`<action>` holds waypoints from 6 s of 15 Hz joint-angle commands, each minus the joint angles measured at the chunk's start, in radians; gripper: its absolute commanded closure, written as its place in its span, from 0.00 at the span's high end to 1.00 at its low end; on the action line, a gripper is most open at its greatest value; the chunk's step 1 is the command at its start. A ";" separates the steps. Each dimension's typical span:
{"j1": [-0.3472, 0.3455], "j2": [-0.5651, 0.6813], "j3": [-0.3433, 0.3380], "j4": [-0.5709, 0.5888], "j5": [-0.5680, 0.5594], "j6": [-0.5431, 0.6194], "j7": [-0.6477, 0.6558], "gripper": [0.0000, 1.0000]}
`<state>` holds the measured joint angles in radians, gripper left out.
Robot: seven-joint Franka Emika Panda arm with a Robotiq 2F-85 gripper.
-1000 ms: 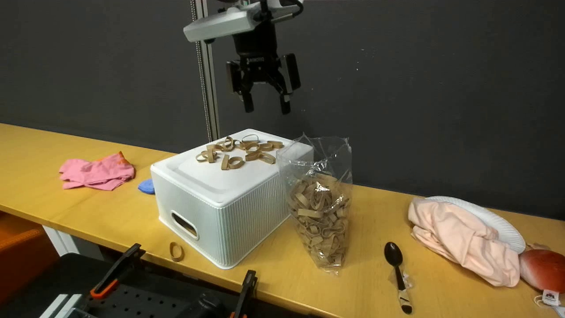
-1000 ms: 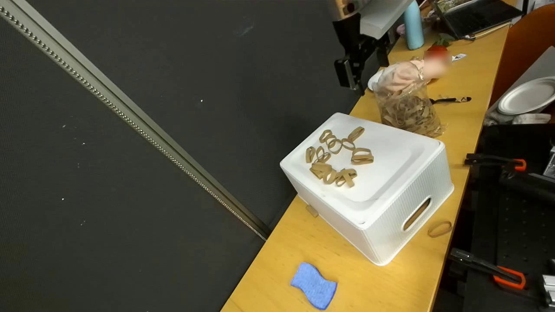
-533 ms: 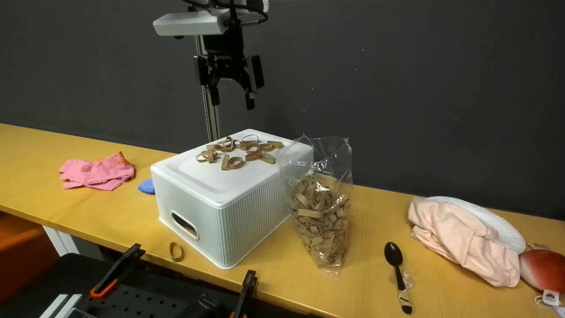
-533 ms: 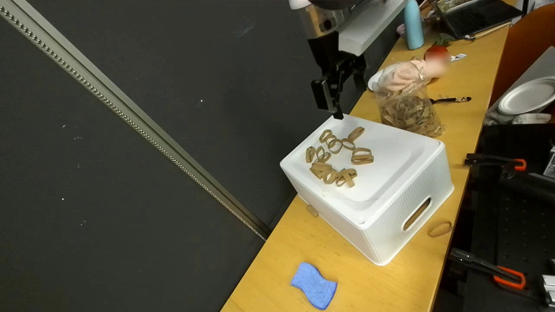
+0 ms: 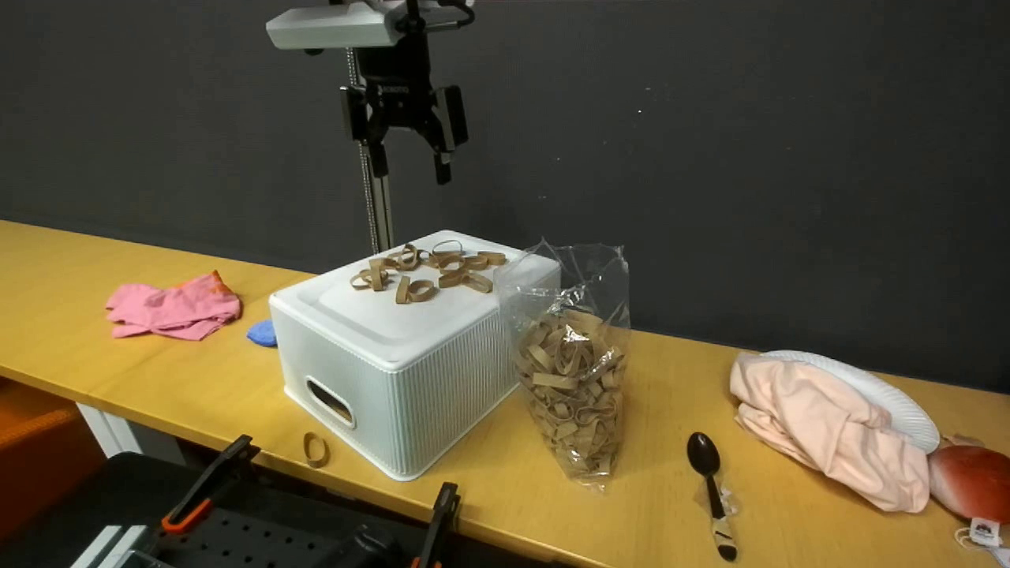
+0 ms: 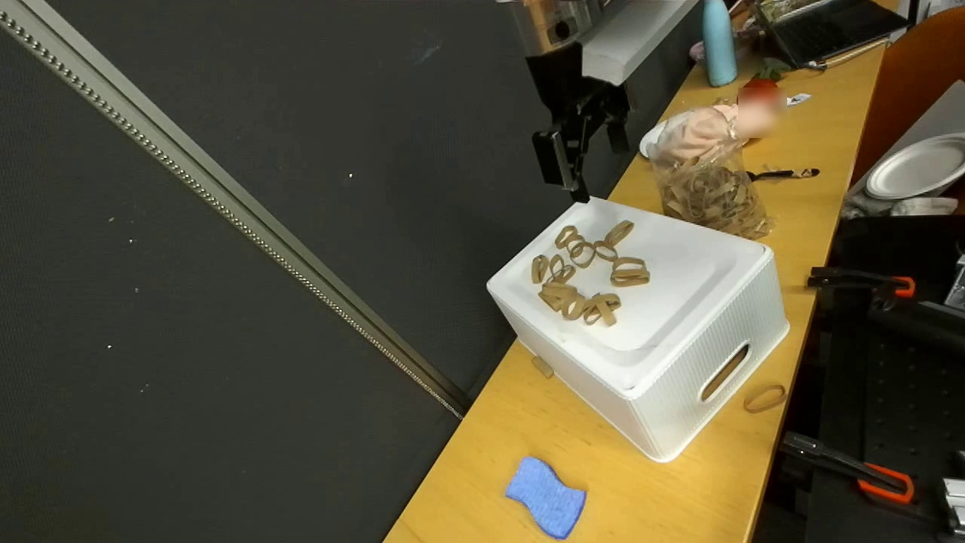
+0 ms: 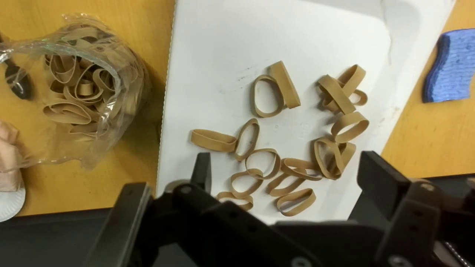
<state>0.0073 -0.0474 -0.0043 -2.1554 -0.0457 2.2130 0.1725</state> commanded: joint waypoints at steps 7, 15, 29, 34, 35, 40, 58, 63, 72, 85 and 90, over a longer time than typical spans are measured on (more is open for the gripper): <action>0.029 0.093 0.039 -0.031 0.059 0.239 -0.032 1.00; 0.063 0.219 0.068 -0.047 0.070 0.347 -0.028 1.00; 0.065 0.300 0.045 -0.039 0.040 0.333 -0.009 1.00; 0.066 0.297 0.033 -0.042 0.028 0.327 0.003 1.00; 0.066 0.299 0.032 -0.041 0.027 0.326 0.005 1.00; 0.069 0.278 0.022 -0.047 0.014 0.317 0.019 1.00; 0.069 0.251 0.011 -0.072 0.005 0.304 0.048 0.01; 0.068 0.200 0.001 -0.077 -0.011 0.279 0.065 0.01; -0.027 0.043 -0.061 -0.076 -0.065 0.166 0.049 0.01; -0.157 -0.047 -0.141 -0.148 -0.087 0.167 0.028 0.01; -0.174 -0.117 -0.143 -0.209 -0.101 0.173 0.029 0.01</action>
<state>-0.1523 -0.0966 -0.1449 -2.3126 -0.1289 2.3941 0.1926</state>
